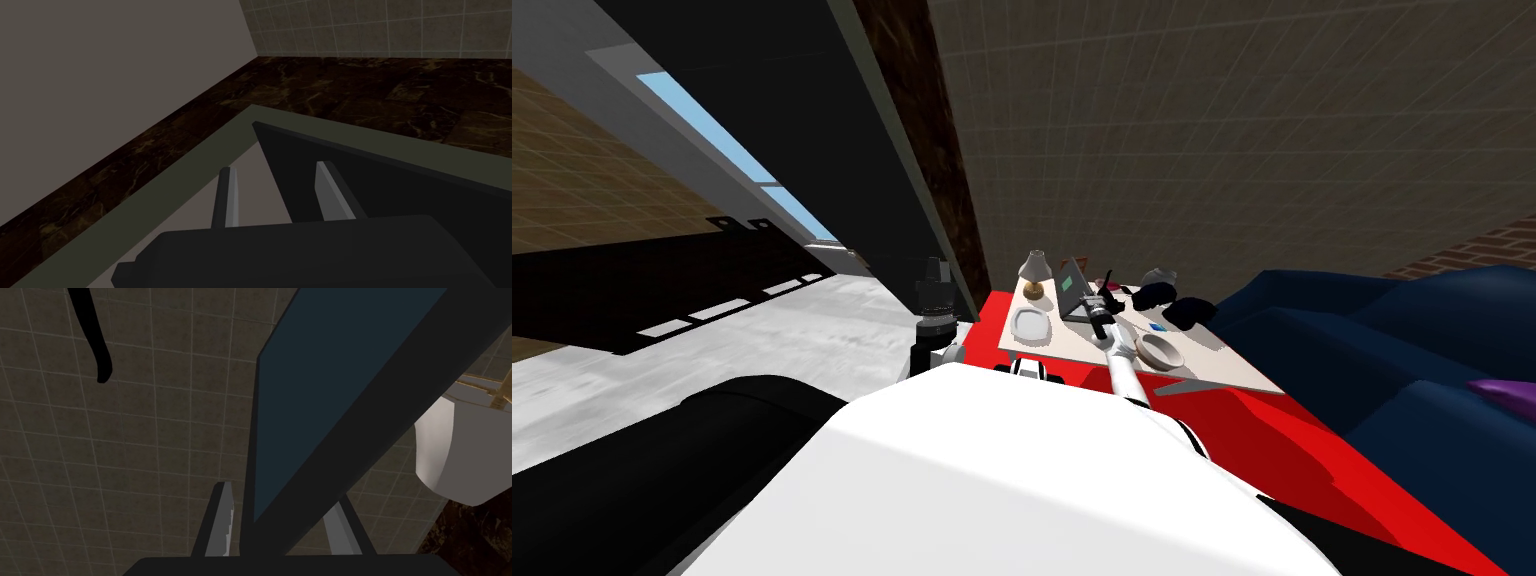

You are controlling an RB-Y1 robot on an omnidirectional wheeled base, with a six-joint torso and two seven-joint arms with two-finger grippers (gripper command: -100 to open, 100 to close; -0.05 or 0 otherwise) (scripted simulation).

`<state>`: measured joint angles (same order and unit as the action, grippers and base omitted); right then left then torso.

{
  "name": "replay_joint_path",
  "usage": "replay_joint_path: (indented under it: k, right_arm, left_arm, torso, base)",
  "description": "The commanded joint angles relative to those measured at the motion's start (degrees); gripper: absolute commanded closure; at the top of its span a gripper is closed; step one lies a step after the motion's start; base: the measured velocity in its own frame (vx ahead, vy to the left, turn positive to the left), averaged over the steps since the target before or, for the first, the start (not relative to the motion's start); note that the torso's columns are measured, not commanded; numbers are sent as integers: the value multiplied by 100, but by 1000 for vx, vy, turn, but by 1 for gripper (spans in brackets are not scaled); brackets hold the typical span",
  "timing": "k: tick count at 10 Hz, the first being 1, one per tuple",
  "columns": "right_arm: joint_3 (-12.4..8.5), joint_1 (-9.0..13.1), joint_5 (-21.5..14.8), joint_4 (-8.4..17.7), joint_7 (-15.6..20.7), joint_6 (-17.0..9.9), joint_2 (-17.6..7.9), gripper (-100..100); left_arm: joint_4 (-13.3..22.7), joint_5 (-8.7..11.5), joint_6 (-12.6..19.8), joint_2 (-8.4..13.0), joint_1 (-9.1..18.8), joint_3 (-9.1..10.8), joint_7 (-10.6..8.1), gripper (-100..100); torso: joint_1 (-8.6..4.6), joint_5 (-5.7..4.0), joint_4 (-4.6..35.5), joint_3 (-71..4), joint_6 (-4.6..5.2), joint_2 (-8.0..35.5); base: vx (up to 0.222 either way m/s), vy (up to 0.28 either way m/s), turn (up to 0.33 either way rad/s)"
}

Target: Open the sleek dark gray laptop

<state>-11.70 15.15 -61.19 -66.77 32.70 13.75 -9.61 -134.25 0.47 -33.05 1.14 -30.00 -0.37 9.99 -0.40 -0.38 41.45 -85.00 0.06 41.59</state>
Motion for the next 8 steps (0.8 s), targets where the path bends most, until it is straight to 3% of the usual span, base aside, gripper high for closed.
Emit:
replay_joint_path:
  k: [1,3,4,5,6,7,8]
  right_arm:
    - [-144,-198,197,158,-203,186,-165,100]
    - [-144,-198,197,158,-203,186,-165,100]
    - [-408,-233,396,342,-270,476,-288,100]
    - [-408,-233,396,342,-270,476,-288,100]
    - [-640,-269,595,487,-338,675,-411,100]
    - [-671,-269,595,527,-338,767,-411,100]
    - [-934,-304,794,711,-405,992,-534,100]
  left_arm:
    - [0,0,0,0,0,0,0,0]
    - [0,0,0,0,0,0,0,0]
    - [0,0,0,0,0,0,0,0]
    - [0,0,0,0,0,0,0,0]
    - [0,0,0,0,0,0,0,0]
    - [0,0,0,0,0,0,0,0]
    - [0,0,0,0,0,0,0,0]
  torso:
    - [9,1,6,7,-13,10]
    - [21,2,4,4,-17,5]
    - [30,6,13,9,-26,14]
    - [22,7,18,12,-12,19]
    - [25,11,26,16,-12,25]
    - [35,12,29,16,-15,21]
    - [23,14,34,21,0,35]
  base:
    - [10,40,66]
    - [1,5,5]
    - [9,-6,58]
    - [0,0,0]
    - [9,39,63]
    - [3,19,16]
    - [5,16,51]
